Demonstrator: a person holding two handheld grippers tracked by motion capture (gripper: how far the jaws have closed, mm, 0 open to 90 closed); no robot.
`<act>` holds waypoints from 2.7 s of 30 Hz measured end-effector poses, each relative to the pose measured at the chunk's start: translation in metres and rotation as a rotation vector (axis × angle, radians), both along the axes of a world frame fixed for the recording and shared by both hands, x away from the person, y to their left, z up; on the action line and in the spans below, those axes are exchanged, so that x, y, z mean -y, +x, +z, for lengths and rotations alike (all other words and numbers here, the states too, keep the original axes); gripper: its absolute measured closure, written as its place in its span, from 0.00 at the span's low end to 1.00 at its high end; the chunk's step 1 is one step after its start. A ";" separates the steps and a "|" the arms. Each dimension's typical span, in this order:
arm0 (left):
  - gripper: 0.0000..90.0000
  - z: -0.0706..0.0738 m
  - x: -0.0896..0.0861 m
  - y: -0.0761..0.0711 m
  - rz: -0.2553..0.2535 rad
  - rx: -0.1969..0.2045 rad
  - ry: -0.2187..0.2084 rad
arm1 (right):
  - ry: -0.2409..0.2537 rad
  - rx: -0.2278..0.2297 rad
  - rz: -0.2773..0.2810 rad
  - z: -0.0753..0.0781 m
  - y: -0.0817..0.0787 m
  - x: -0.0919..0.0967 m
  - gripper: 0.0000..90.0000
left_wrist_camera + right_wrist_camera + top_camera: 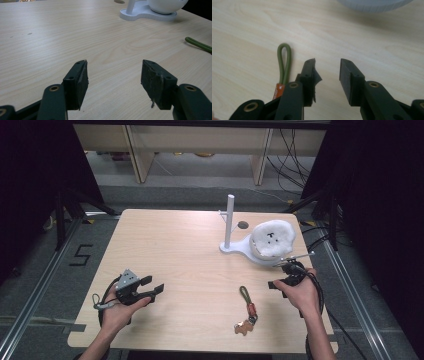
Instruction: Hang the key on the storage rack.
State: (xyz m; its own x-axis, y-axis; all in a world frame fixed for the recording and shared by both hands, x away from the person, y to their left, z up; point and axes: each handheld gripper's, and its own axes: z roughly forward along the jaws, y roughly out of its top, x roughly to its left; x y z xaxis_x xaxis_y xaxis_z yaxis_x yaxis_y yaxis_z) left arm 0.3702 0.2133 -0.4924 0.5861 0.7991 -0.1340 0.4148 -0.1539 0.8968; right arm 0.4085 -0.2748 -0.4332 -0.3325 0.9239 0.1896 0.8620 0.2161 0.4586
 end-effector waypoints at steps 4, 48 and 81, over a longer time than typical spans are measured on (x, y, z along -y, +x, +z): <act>0.42 0.001 0.002 0.000 -0.003 0.000 -0.009 | -0.023 -0.078 -0.006 -0.006 -0.002 -0.010 0.75; 0.42 0.003 0.013 -0.008 -0.057 0.000 -0.023 | -0.018 -0.215 0.151 -0.034 -0.011 -0.075 0.89; 0.60 0.053 0.063 0.012 -0.219 0.006 -0.252 | 0.377 0.581 0.220 -0.005 -0.028 -0.096 0.89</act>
State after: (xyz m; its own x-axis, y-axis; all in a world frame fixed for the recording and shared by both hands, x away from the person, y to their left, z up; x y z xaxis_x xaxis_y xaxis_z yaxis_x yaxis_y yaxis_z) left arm 0.3827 0.1505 -0.4392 0.7415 0.5962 -0.3077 0.3914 -0.0120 0.9201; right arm 0.3801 -0.1790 -0.4382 -0.6465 0.7311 0.2180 0.4112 0.0933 0.9068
